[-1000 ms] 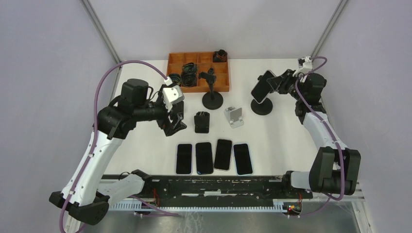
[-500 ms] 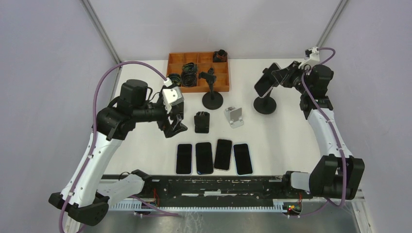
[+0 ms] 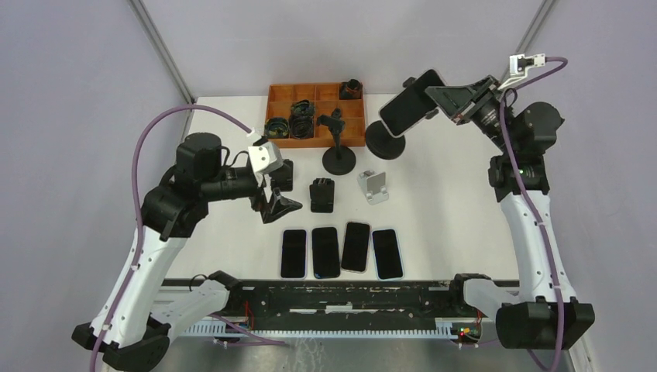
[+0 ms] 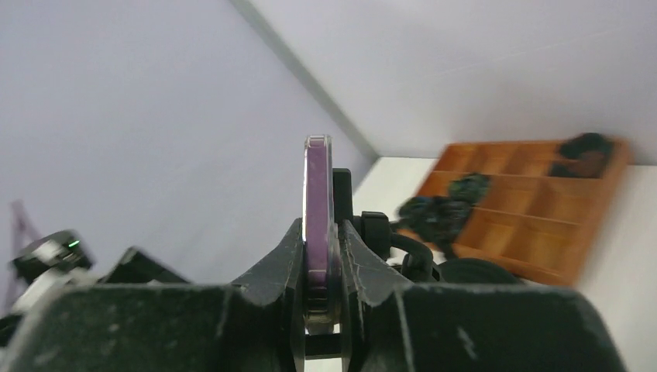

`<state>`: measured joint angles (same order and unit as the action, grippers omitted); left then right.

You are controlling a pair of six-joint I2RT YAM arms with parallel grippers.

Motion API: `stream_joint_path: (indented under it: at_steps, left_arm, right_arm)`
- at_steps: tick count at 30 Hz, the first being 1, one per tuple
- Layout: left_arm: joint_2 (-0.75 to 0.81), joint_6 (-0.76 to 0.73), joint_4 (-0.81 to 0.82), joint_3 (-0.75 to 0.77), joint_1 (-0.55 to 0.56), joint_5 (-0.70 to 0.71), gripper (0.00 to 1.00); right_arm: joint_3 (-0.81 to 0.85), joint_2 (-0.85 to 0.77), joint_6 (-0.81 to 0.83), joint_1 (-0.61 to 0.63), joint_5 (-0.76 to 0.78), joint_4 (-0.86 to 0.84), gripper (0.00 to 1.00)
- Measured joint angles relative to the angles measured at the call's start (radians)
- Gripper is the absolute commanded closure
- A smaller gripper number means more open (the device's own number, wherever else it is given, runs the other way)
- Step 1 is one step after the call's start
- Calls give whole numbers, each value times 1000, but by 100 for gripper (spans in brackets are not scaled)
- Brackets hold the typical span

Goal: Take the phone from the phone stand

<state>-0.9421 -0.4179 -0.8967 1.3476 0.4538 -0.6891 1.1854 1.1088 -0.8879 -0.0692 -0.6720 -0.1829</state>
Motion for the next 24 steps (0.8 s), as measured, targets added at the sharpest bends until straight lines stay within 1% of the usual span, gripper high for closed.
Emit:
stream_joint_path:
  at_steps: [3, 6, 11, 15, 18, 20, 24]
  left_arm:
    - [33, 53, 88, -35, 0, -32, 0]
    - [76, 110, 175, -82, 0, -63, 0]
    - [94, 153, 248, -105, 0, -103, 0]
    - [98, 179, 287, -130, 0, -129, 0]
    - [101, 203, 317, -159, 0, -164, 0]
    - [101, 221, 336, -175, 0, -202, 0]
    - [101, 253, 354, -194, -1, -287, 0]
  right_arm:
    - [0, -26, -90, 101, -26, -63, 100]
    - [-5, -33, -159, 249, -49, -124, 100]
    - [-55, -39, -246, 453, -77, -198, 100]
    - [-70, -32, -260, 588, -79, -203, 100]
    - [-70, -13, -259, 700, -53, -219, 100]
    - [-69, 13, -254, 784, -27, -236, 100]
    - [-59, 92, -247, 911, 0, -265, 100]
